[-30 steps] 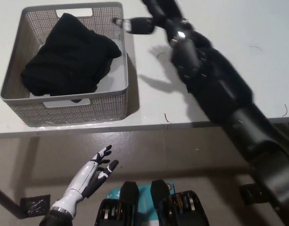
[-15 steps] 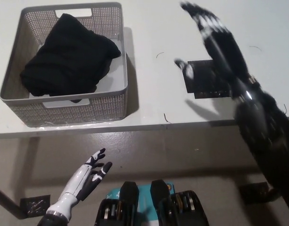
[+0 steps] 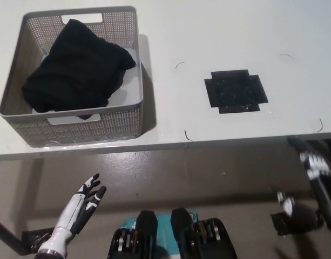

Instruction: Use the right hand to pick up a t shirt on the right hand side and place it into a contianer on the left side

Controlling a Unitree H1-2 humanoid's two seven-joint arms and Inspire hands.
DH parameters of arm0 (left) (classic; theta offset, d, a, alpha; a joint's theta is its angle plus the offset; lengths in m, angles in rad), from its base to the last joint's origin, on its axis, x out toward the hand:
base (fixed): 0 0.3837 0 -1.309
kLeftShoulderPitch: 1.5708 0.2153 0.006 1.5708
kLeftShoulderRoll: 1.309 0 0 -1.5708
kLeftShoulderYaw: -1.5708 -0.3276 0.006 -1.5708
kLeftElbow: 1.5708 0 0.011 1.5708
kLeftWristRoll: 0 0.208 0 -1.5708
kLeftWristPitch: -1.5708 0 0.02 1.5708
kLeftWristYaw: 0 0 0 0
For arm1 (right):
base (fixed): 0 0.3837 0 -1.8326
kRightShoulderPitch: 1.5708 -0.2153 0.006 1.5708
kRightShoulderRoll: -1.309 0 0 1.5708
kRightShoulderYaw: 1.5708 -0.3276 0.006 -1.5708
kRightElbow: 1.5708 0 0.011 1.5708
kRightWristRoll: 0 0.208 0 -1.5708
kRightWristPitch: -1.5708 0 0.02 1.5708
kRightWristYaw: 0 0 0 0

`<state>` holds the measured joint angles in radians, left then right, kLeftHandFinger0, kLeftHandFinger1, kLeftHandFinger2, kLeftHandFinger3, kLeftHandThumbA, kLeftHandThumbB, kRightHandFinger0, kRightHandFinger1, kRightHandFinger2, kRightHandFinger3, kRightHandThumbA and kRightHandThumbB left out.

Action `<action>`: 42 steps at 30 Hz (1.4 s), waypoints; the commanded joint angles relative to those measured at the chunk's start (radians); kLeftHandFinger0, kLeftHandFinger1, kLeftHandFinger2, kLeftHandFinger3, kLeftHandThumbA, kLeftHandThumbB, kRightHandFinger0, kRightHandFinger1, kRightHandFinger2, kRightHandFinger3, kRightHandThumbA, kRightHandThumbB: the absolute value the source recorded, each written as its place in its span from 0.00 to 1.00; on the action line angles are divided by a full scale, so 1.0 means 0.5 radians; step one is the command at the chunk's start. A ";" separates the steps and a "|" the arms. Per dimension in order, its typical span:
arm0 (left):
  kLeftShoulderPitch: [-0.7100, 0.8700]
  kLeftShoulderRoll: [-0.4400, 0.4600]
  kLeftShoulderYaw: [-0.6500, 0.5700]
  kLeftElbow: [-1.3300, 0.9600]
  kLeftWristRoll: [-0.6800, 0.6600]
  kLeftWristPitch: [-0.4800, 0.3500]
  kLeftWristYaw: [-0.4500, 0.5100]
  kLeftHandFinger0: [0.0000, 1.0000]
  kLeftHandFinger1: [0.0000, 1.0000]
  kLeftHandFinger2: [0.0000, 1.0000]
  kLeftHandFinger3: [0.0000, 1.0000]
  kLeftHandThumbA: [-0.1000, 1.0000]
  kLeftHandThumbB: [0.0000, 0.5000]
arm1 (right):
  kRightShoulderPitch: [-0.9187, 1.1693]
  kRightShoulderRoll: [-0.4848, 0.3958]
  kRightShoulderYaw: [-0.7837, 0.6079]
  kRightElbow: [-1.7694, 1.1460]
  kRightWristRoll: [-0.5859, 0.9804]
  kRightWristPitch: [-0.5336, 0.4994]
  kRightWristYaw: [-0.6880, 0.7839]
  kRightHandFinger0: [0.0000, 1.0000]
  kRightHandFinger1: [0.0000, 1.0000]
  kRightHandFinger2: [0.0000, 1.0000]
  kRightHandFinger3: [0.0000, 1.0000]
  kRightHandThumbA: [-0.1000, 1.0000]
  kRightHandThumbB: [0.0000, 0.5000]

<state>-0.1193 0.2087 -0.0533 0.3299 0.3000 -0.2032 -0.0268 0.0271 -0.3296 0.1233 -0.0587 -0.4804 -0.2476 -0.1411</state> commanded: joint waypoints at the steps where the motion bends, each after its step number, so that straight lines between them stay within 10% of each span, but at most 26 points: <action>1: -0.022 0.017 0.025 -0.012 -0.040 -0.093 0.059 0.80 0.87 0.99 1.00 1.00 0.78 | 0.071 -0.025 -0.048 0.142 -0.035 -0.287 -0.149 1.00 1.00 1.00 1.00 0.74 0.48; 30: -0.117 0.058 0.070 0.021 -0.066 -0.135 0.108 0.81 0.88 1.00 1.00 1.00 0.72 | -0.243 0.126 0.002 0.906 -0.178 -0.259 -0.317 1.00 1.00 1.00 1.00 0.58 0.46; 42: -0.091 0.066 0.090 0.015 -0.070 -0.138 0.086 0.82 0.90 1.00 1.00 1.00 0.68 | -0.291 0.092 0.004 0.996 -0.208 -0.269 -0.361 1.00 1.00 1.00 1.00 0.69 0.47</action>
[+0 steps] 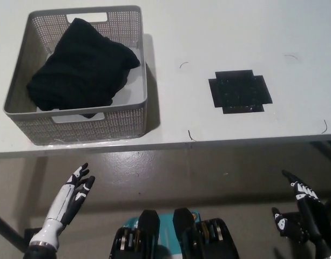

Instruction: Use the right hand to pick up a t shirt on the right hand side and place it into a contianer on the left side

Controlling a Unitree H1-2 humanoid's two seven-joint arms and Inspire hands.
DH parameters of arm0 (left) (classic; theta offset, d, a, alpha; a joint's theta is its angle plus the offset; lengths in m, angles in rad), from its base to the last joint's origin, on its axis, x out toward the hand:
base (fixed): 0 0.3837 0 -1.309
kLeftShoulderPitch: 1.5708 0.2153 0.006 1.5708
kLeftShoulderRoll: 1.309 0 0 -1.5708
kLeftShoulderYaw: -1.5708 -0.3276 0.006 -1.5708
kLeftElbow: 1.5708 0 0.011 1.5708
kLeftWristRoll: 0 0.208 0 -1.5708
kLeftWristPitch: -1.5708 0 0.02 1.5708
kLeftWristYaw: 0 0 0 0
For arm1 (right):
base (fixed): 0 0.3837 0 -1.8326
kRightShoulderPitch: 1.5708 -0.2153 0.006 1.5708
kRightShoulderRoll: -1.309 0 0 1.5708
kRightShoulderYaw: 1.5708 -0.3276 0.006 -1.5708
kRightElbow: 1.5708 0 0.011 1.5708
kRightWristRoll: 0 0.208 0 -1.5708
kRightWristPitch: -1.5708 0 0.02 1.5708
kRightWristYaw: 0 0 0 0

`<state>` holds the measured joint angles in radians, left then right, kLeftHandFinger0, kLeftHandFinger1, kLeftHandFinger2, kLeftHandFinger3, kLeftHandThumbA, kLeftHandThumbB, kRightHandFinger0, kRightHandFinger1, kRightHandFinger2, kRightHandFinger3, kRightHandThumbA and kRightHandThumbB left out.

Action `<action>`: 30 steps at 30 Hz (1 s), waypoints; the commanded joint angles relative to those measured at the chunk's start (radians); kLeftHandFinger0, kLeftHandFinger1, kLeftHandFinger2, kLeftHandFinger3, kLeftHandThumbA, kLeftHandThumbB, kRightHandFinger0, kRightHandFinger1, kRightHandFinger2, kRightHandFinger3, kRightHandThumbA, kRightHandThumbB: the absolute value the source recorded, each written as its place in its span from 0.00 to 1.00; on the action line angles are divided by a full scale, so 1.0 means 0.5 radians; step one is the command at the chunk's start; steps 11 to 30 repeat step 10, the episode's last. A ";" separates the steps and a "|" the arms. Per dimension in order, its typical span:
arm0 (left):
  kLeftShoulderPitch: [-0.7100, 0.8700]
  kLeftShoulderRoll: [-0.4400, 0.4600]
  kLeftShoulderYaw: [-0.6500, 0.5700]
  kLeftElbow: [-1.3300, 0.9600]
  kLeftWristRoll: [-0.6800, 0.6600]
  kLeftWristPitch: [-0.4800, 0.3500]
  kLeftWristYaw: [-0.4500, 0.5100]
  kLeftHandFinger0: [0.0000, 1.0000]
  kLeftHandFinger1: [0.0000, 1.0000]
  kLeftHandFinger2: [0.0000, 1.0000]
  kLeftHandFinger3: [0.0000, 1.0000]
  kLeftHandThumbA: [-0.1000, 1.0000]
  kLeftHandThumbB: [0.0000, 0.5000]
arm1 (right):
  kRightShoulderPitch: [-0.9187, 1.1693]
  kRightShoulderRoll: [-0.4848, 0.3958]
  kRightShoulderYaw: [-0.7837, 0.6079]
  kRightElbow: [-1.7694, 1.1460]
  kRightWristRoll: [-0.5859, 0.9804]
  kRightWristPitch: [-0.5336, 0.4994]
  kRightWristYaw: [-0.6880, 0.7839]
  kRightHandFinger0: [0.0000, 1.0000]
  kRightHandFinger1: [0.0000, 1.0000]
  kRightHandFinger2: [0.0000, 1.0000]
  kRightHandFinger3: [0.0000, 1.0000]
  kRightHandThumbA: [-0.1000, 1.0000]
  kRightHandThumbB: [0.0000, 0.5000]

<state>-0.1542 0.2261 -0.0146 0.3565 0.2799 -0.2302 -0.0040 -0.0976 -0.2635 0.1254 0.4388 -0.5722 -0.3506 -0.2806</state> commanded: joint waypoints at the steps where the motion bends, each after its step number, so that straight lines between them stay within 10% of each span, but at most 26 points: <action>1: -0.019 0.030 0.010 -0.040 -0.028 -0.083 0.038 0.83 0.91 1.00 1.00 1.00 0.70 | -0.036 -0.044 -0.002 0.001 -0.018 -0.070 -0.080 1.00 1.00 1.00 1.00 0.69 0.47; 30: -0.014 0.032 0.011 -0.026 -0.025 -0.097 0.039 0.83 0.89 1.00 1.00 1.00 0.72 | -0.045 -0.056 -0.009 0.053 0.023 -0.091 -0.059 1.00 1.00 1.00 1.00 0.66 0.47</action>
